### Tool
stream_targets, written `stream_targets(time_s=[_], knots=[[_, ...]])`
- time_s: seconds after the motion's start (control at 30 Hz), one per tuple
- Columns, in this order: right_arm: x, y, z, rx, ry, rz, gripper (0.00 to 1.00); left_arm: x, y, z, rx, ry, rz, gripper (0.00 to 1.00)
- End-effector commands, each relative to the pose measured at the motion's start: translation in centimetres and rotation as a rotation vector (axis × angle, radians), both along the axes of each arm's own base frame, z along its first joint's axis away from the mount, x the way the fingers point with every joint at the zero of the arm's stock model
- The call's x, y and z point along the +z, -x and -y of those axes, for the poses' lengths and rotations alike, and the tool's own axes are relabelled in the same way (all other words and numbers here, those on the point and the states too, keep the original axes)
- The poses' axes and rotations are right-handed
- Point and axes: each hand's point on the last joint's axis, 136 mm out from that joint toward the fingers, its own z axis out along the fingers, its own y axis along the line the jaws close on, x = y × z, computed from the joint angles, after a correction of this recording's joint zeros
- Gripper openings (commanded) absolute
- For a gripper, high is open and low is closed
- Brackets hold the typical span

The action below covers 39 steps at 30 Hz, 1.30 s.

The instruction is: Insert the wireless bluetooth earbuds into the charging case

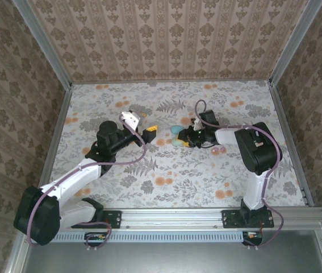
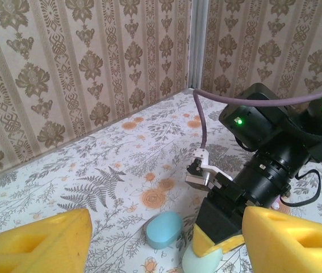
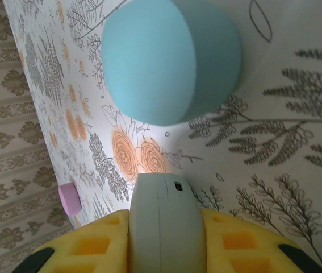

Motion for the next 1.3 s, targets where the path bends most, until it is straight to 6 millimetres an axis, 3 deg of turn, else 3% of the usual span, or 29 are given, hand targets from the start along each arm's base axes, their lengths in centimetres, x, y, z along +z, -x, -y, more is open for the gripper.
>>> stream_targets(time_s=[0.0, 0.2, 0.33, 0.43, 0.5, 0.7, 0.8, 1.0, 1.27], knots=[[-1.7, 0.0, 1.2, 0.012, 0.105, -0.010, 0.33, 0.4, -0.6, -0.7, 0.045, -0.004, -0.022, 0.70], [-1.8, 0.3, 2.9, 0.021, 0.186, -0.010, 0.48, -1.6, -1.5, -2.5, 0.167, -0.047, -0.142, 0.70], [-1.0, 0.3, 3.6, 0.036, 0.221, 0.007, 0.54, -3.7, -2.3, -4.9, 0.303, -0.054, -0.276, 0.71], [0.3, 0.2, 4.3, 0.043, 0.265, 0.031, 0.56, -6.5, -3.0, -8.0, 0.462, -0.074, -0.448, 0.72], [1.6, 0.3, 4.8, 0.042, 0.294, 0.062, 0.57, -9.4, -2.9, -11.5, 0.620, -0.108, -0.618, 0.71], [6.1, 0.6, 5.7, 0.031, 0.331, 0.171, 0.58, -16.4, 1.5, -19.4, 0.971, -0.207, -1.013, 0.71], [7.8, 0.9, 5.7, 0.029, 0.323, 0.207, 0.59, -18.1, 4.2, -21.9, 1.106, -0.248, -1.121, 0.73], [10.4, 1.3, 5.7, 0.033, 0.302, 0.264, 0.61, -19.3, 7.0, -24.0, 1.218, -0.326, -1.169, 0.76], [12.0, 1.5, 5.7, 0.042, 0.306, 0.295, 0.62, -21.3, 7.6, -22.9, 1.140, -0.366, -1.243, 0.71]])
